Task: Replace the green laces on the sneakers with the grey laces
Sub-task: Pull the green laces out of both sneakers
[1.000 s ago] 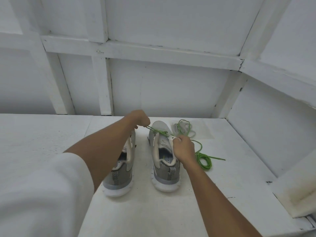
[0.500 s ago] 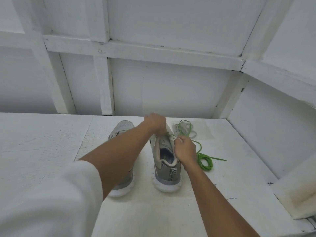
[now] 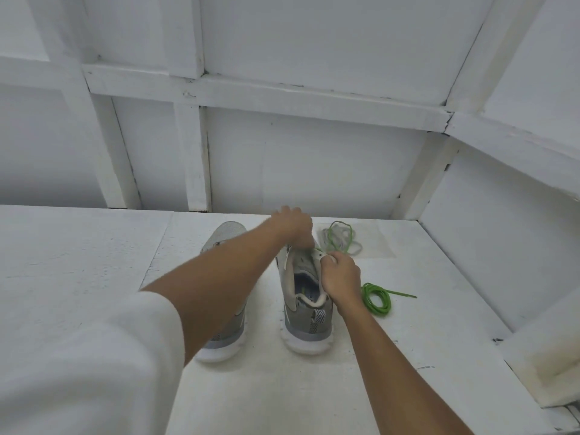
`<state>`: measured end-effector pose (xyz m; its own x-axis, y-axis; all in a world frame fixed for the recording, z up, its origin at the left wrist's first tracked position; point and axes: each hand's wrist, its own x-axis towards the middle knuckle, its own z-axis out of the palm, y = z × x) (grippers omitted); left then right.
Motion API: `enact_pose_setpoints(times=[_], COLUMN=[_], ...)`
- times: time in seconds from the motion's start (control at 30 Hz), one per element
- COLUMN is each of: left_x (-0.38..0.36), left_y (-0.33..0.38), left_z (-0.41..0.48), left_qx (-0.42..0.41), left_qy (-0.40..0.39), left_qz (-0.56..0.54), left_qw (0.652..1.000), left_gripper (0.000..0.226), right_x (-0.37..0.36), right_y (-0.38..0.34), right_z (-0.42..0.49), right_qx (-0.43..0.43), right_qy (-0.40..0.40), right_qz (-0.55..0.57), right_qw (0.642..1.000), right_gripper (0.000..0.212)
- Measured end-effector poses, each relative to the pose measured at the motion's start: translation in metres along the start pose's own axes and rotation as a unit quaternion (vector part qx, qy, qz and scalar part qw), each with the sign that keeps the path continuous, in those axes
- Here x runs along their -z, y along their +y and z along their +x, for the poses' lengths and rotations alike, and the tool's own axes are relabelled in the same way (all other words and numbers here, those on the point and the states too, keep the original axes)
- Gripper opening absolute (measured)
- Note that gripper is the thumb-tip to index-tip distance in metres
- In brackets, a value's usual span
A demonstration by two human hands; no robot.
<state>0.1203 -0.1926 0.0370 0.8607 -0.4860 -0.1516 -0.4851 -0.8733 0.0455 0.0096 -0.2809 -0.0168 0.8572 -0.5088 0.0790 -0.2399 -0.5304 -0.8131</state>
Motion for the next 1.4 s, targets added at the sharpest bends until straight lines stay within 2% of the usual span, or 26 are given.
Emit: enact_pose_setpoints(times=[0.07,0.13,0.23,0.37,0.47,0.57,0.67,0.77,0.97,1.1,1.2,1.3,1.4], left_x=[-0.014,-0.019,-0.003,0.033,0.04,0.03,0.01,-0.01,-0.004,0.03,0.047,0.046,0.035], left_y=[0.008,0.007,-0.007,-0.047,-0.062,-0.047,-0.013,0.013,0.004,-0.026,-0.048,-0.052,-0.037], left_z=[0.0,0.0,0.0,-0.004,-0.009,-0.01,-0.01,-0.016,-0.015,-0.016,-0.015,-0.017,-0.014], left_qx=[-0.005,0.0,0.013,0.121,0.178,0.14,0.03,-0.013,0.014,0.091,0.135,0.144,0.082], left_qy=[-0.016,-0.014,0.018,0.116,0.166,0.172,0.081,0.021,0.052,0.138,0.175,0.158,0.112], left_qz=[0.011,0.015,0.04,0.027,0.049,0.011,-0.083,-0.04,-0.035,-0.033,-0.03,-0.033,-0.09], left_qw=[1.0,1.0,0.999,0.985,0.969,0.975,0.993,0.999,0.998,0.986,0.975,0.976,0.986], left_gripper=[0.023,0.018,0.031,0.04,0.039,0.039,0.029,0.017,0.01,0.028,0.029,0.032,0.043], right_x=[0.0,0.0,-0.001,-0.002,-0.002,-0.004,-0.003,-0.002,-0.002,0.0,-0.001,-0.003,-0.003], right_y=[0.0,0.0,0.0,-0.001,0.0,0.001,0.001,0.001,-0.001,-0.002,-0.001,0.0,0.0], right_z=[0.0,0.0,0.0,-0.001,-0.001,0.001,0.001,0.0,-0.002,-0.002,-0.001,-0.001,0.0], right_qx=[0.0,-0.003,-0.01,-0.016,-0.016,-0.017,-0.014,-0.011,-0.016,-0.025,-0.025,-0.023,-0.023], right_qy=[-0.001,-0.001,-0.003,0.001,0.004,0.001,0.004,0.007,0.007,0.0,0.003,0.005,0.008], right_qz=[-0.002,0.004,0.01,0.01,0.014,0.014,0.012,0.011,0.024,0.037,0.036,0.035,0.034], right_qw=[1.0,1.0,1.0,1.0,1.0,1.0,1.0,1.0,1.0,0.999,0.999,0.999,0.999], right_gripper=[0.033,0.031,0.023,0.027,0.026,0.022,0.025,0.026,0.019,0.008,0.008,0.009,0.01])
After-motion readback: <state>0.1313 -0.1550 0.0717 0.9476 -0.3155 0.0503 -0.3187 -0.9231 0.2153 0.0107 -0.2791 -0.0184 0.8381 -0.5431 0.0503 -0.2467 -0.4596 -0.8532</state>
